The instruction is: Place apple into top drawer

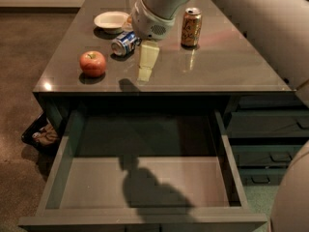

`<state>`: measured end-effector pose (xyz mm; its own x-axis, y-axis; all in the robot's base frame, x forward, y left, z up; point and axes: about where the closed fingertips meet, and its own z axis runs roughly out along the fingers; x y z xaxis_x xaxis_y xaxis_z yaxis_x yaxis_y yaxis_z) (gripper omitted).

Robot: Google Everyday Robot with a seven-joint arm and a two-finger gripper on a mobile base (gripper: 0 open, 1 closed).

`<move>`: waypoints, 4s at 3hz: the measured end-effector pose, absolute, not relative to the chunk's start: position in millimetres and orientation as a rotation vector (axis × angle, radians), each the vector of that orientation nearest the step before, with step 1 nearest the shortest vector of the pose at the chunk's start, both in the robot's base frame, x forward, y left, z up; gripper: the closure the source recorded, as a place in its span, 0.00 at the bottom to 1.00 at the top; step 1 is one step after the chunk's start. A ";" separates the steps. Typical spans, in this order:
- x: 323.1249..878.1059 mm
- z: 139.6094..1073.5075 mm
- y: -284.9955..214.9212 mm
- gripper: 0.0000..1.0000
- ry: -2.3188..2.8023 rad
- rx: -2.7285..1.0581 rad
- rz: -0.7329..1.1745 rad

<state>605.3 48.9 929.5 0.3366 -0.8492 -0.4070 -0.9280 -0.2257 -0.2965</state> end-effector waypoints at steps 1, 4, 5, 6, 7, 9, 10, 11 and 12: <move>618.6 928.7 60.3 0.00 1.508 -2.143 0.211; 679.1 919.0 156.4 0.00 1.132 -2.273 0.320; 679.1 919.0 156.4 0.00 1.132 -2.273 0.320; 669.7 889.9 182.5 0.00 1.100 -2.290 0.451; 653.8 864.7 213.5 0.00 1.059 -2.278 0.601; 654.8 860.1 216.3 0.00 1.100 -2.318 0.561; 660.4 855.1 216.8 0.00 1.201 -2.359 0.469; 660.4 855.1 216.8 0.00 1.201 -2.359 0.469; 661.4 850.1 219.6 0.00 1.240 -2.401 0.433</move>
Offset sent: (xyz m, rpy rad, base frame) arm 0.0896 0.0687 -0.0001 0.0373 -0.1109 0.1857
